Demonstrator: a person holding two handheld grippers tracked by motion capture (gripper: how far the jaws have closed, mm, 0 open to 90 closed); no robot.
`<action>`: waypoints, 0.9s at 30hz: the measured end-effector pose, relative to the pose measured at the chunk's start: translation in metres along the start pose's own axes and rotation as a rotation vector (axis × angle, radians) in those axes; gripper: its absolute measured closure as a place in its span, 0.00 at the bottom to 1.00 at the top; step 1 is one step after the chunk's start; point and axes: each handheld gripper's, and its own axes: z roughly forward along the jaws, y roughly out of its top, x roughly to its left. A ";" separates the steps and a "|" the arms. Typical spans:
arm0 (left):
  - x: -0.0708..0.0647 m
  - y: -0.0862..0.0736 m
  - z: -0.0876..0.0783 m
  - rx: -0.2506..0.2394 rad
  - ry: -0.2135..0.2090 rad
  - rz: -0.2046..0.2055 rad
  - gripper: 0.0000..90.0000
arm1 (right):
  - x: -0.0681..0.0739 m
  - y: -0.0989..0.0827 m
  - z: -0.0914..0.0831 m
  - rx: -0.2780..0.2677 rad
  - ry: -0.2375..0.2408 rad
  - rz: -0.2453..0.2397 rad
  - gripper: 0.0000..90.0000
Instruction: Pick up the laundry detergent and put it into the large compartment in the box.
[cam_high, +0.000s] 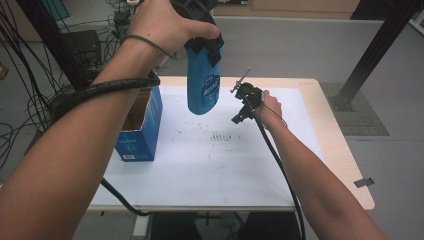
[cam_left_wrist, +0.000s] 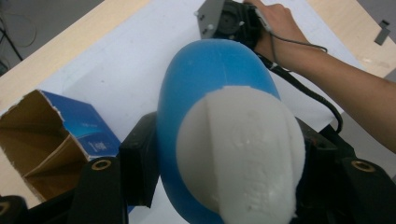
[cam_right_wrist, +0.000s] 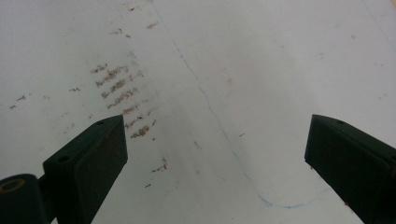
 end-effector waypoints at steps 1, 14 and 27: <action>0.004 0.000 -0.001 0.004 0.005 -0.011 0.42 | 0.000 0.000 0.000 0.000 0.004 0.002 0.06; 0.062 -0.012 -0.010 -0.030 0.058 -0.183 0.42 | 0.001 0.001 -0.003 -0.001 -0.010 -0.012 0.06; 0.117 -0.041 -0.023 -0.043 0.124 -0.350 0.42 | 0.000 0.000 -0.003 -0.009 -0.013 -0.014 0.06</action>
